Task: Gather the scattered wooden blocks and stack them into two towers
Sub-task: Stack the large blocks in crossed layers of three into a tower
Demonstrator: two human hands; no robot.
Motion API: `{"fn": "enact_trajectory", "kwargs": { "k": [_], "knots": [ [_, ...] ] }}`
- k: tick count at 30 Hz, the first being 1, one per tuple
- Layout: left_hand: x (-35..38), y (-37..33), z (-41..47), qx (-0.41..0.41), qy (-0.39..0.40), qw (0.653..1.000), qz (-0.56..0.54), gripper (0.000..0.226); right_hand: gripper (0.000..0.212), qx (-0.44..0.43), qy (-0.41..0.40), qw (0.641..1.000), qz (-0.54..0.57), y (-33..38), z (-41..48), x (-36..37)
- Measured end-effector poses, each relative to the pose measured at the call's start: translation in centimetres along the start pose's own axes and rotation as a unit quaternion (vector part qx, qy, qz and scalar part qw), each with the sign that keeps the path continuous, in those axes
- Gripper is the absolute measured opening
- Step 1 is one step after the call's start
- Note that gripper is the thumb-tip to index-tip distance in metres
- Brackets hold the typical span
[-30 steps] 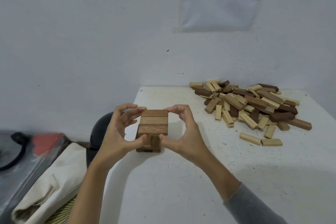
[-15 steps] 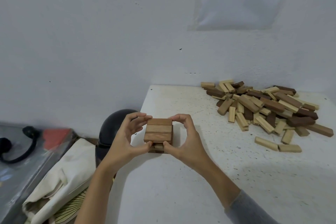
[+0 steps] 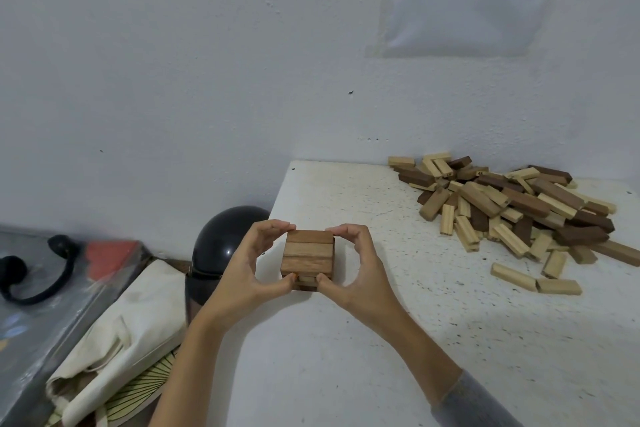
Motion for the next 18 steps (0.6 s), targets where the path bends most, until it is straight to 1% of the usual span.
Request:
{"fn": "enact_trajectory", "kwargs": {
  "k": [6, 10, 11, 12, 14, 15, 17, 18],
  "knots": [
    [0.3, 0.2, -0.3, -0.015, 0.01, 1.0, -0.019, 0.065, 0.059, 0.004, 0.009, 1.0, 0.001, 0.0, -0.1, 0.1],
    [0.0, 0.6, -0.8, -0.044, 0.002, 0.999, -0.028, 0.08, 0.074, -0.006, 0.048, 0.999, 0.005, -0.1, -0.6, -0.1],
    [-0.2, 0.6, -0.9, -0.053, -0.016, 0.997, -0.048, 0.076, 0.076, -0.001, 0.055, 0.998, 0.026, -0.2, -0.9, 0.0],
    [-0.2, 0.5, -0.9, -0.065, -0.046, 0.994, -0.076, 0.067, 0.076, 0.013, 0.049, 0.997, 0.059, -0.3, -1.1, 0.0],
    [0.1, 0.7, -1.0, -0.105, -0.128, 0.975, -0.147, 0.043, 0.072, 0.064, 0.009, 0.989, 0.134, -0.6, -1.6, 0.2],
    [0.5, 0.9, -1.2, -0.121, -0.162, 0.963, -0.179, 0.035, 0.069, 0.088, -0.011, 0.983, 0.163, -0.7, -1.8, 0.6],
    [1.9, 1.4, -1.3, -0.144, -0.202, 0.946, -0.21, 0.03, 0.055, 0.12, -0.039, 0.971, 0.203, -0.6, -2.2, 1.6],
    [2.6, 1.6, -1.3, -0.149, -0.215, 0.937, -0.233, 0.031, 0.05, 0.131, -0.046, 0.966, 0.218, -0.5, -2.3, 2.1]
  ]
}}
Point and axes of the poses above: each hand's wrist, its own z-axis towards the middle knuckle, its own x-axis out of the palm, y = z × x, the point moved 6 cm from there along z, towards the middle knuckle, and after that the axes turned 11 degrees about -z, right-handed, at the moved point
